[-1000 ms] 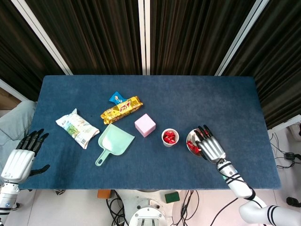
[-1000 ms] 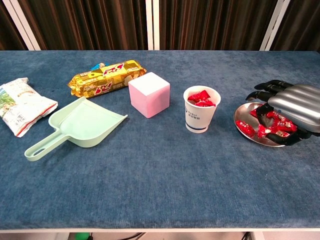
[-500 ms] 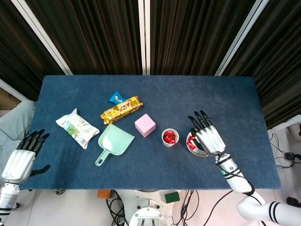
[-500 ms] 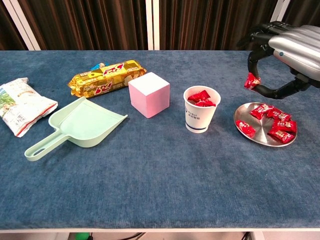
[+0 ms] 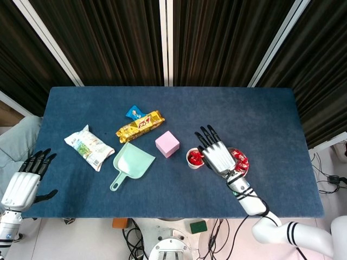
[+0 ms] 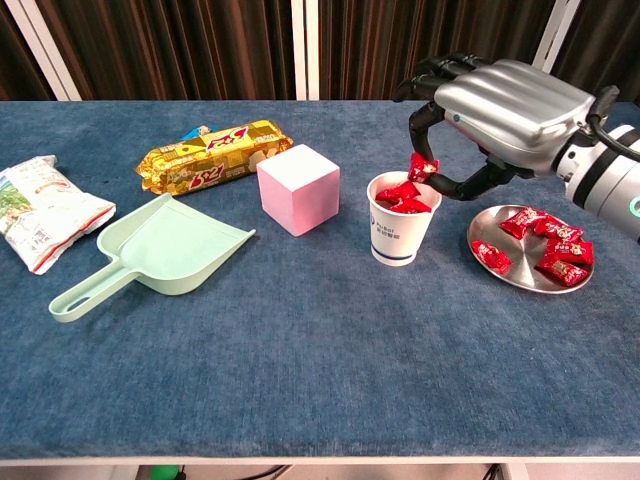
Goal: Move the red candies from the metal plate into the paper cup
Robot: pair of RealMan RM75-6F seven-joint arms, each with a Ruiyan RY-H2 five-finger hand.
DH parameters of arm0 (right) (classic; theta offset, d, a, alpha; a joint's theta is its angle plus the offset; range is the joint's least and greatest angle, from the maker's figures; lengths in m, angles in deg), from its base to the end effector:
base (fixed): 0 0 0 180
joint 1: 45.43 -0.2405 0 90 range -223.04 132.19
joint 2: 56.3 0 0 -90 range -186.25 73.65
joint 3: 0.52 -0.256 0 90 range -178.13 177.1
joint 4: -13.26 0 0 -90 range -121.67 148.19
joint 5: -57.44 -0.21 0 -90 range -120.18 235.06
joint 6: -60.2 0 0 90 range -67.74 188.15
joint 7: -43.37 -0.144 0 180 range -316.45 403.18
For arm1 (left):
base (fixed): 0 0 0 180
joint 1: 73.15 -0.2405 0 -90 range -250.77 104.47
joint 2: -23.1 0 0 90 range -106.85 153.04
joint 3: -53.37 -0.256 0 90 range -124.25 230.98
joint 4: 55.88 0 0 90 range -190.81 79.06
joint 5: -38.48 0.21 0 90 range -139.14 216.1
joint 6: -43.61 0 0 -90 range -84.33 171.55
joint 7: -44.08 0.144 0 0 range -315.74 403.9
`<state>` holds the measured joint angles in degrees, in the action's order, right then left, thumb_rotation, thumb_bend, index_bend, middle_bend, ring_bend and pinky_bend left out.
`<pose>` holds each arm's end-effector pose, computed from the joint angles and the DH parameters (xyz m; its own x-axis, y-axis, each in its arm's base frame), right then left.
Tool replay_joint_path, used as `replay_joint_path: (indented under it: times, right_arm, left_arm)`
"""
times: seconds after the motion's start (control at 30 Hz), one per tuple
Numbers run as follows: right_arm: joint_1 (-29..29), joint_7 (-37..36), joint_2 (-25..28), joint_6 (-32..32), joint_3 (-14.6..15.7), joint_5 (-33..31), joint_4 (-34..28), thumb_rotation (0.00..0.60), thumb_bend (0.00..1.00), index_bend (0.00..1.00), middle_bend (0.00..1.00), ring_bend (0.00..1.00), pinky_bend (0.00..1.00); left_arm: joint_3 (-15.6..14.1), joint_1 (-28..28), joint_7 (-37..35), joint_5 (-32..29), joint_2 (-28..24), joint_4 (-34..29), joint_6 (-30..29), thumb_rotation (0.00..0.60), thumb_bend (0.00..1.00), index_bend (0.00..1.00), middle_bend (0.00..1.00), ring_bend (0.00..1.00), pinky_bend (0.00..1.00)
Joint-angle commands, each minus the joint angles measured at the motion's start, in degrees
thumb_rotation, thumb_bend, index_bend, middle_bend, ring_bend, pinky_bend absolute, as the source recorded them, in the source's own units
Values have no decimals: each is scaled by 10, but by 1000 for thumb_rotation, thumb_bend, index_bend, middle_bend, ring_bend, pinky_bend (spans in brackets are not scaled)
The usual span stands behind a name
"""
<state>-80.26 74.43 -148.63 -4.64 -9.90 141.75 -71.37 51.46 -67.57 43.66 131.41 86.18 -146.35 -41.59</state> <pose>-0.1351 -0.3033 -0.0153 0.5884 0.0567 0.8066 -0.6725 -0.5196 0.5271 -0.3080 0.1666 0.1502 0.4489 0.0738 0.8905 0.8891 -0.1371 -0.4368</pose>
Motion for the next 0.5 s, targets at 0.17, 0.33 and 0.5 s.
replay_joint_path:
  times: [0.17, 0.33, 0.5]
  right_arm:
    - [-9, 15, -5, 15, 3, -15, 0, 600, 368, 347, 91, 0, 0]
    - [-7, 10, 3, 5, 9, -9, -6, 600, 353, 156, 74, 0, 0]
    - [13, -15, 28, -30, 26, 16, -14, 600, 353, 157, 79, 0, 0]
  left_arm:
    - [1, -1, -1, -1, 0, 0, -2, 600, 98, 91, 31, 1, 151]
    - [0, 0, 0, -1, 0, 0, 0, 600, 98, 91, 31, 1, 151]
    - [0, -1, -1, 0, -1, 0, -2, 600, 98, 91, 31, 1, 151]
